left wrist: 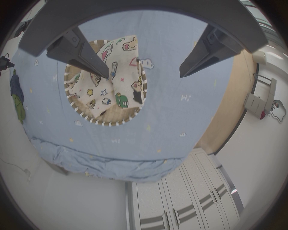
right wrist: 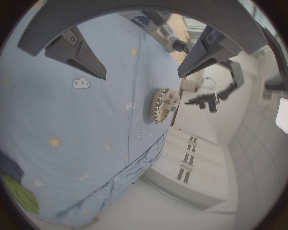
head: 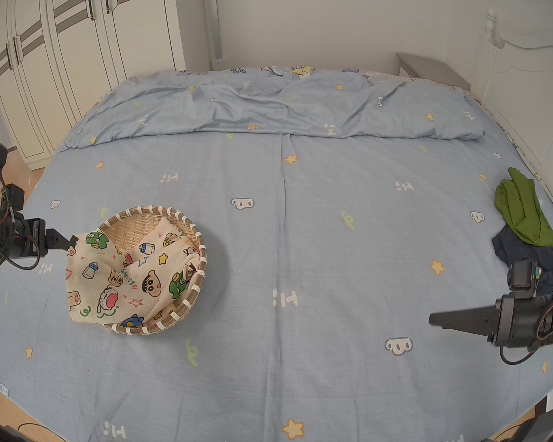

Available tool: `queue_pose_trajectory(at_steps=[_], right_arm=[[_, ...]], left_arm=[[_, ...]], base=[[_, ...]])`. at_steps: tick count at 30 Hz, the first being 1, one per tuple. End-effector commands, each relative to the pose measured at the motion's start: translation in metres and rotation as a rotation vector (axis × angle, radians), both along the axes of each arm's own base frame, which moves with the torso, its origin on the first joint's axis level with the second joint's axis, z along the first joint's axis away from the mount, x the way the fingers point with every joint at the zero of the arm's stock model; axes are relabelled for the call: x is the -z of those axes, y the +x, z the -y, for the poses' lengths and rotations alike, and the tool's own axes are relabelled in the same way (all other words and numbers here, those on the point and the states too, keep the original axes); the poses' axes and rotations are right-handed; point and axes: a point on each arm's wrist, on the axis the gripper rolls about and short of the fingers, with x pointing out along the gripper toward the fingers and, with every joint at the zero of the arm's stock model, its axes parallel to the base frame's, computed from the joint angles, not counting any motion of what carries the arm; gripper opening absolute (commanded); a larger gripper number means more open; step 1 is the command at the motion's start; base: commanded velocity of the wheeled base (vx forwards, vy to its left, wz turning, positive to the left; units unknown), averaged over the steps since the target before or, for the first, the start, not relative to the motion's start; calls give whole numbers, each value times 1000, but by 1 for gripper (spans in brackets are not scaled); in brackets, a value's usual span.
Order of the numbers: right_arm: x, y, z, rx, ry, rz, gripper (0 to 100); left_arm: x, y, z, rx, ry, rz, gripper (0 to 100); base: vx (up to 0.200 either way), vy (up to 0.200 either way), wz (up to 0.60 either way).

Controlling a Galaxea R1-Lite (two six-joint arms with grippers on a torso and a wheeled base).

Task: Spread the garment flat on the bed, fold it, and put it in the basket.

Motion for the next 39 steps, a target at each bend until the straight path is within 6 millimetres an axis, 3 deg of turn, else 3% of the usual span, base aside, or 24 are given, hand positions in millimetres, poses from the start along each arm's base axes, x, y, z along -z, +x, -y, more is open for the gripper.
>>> queue_pose_trajectory(at_steps=[1,5,11,15,19,20,23,24,26,27,28,29,30,31,32,34,39], right_arm=[[34,-13,5,-78,-249,116,100],[42,-16,10,-37,-420,204,100],[28,-26,21,104,-484,314,100],[24,-42,33,156,-520,409,100],[51,-83,51,187,-556,484,100],[53,-86,52,187,-559,489,100],[84,-118,64,250,-587,571,100],[84,-118,64,250,-587,571,100],[100,-148,72,298,-576,608,100],[100,-151,73,311,-564,617,100],[100,-166,77,386,-500,695,100],[103,-164,77,413,-497,689,100],[105,-159,76,449,-514,662,100],[105,-158,76,454,-514,660,100],[103,-155,75,512,-510,670,100],[104,-156,75,511,-512,667,100],[104,-156,74,605,-552,642,100]], left_arm=[[-15,-38,22,64,31,234,100],[-23,-56,31,109,52,399,100],[-32,-85,39,172,105,568,100],[-27,-110,45,221,106,613,100],[-9,-148,43,177,124,653,100],[-7,-151,43,176,125,656,100],[25,-188,40,144,137,688,100],[25,-188,40,144,137,688,100],[77,-221,38,137,139,702,100],[85,-224,38,136,141,700,100],[146,-239,37,140,153,674,100],[182,-240,38,142,171,641,100],[195,-238,38,117,174,632,100],[194,-238,38,111,173,638,100],[182,-238,38,36,61,752,100],[187,-237,37,-61,-39,745,100],[187,-237,38,-19,-42,728,100]], base=[[0,0,0],[0,0,0],[0,0,0],[0,0,0],[0,0,0],[0,0,0],[0,0,0],[0,0,0],[0,0,0],[0,0,0],[0,0,0],[0,0,0],[0,0,0],[0,0,0],[0,0,0],[0,0,0],[0,0,0]])
